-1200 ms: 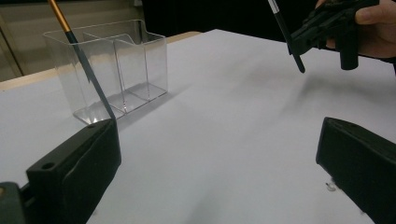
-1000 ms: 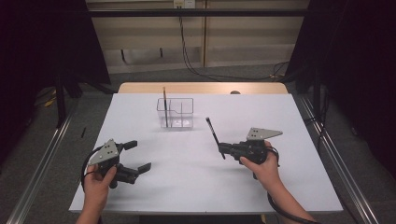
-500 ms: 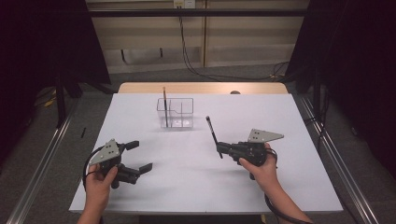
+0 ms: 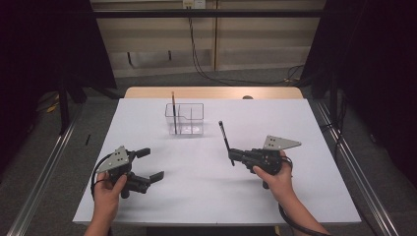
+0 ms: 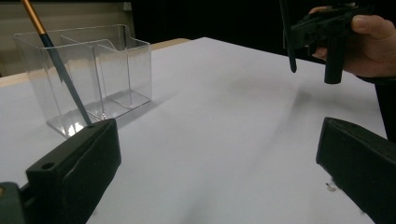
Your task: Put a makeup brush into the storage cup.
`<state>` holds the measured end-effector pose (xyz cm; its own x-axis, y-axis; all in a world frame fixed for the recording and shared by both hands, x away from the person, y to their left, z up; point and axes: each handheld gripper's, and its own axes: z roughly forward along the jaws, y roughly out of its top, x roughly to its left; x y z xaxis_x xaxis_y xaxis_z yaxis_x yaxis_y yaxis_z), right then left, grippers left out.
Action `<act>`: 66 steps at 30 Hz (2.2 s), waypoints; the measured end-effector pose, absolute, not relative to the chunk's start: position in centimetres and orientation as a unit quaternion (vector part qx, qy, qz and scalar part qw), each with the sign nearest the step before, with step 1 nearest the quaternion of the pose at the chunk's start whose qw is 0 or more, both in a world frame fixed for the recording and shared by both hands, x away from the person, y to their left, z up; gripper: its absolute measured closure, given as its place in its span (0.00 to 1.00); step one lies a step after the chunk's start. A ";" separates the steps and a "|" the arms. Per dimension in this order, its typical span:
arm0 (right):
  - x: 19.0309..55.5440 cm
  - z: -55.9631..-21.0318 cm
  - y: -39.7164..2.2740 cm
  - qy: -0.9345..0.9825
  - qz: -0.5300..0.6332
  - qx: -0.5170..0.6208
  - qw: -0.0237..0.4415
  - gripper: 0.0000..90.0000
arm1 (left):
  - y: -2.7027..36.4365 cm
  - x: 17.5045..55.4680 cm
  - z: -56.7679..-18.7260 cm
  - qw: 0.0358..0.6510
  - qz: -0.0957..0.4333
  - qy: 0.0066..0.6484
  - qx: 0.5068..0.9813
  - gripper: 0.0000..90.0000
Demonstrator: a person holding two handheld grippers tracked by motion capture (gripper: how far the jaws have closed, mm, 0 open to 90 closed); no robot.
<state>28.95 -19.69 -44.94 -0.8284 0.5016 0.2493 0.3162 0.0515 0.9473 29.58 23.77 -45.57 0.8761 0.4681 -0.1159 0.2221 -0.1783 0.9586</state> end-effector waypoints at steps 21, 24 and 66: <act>28.9 -45.0 -19.3 0.725 0.627 0.278 0.068 0.95 | 21.4 30.2 -44.5 0.625 0.083 0.218 0.745 0.00; 28.9 -45.0 -19.2 0.726 0.626 0.277 0.067 0.95 | 21.0 30.3 -44.5 0.625 0.080 0.214 0.746 0.00; 29.0 -45.2 -19.0 0.727 0.624 0.278 0.065 0.95 | 15.3 31.7 -43.3 0.628 0.067 0.201 0.748 0.00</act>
<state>28.98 -18.98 -45.19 -0.8367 0.4855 0.2532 0.3241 0.0663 0.9437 31.70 15.31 -43.33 0.9100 0.3852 -0.1534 0.2177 -0.1290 0.9674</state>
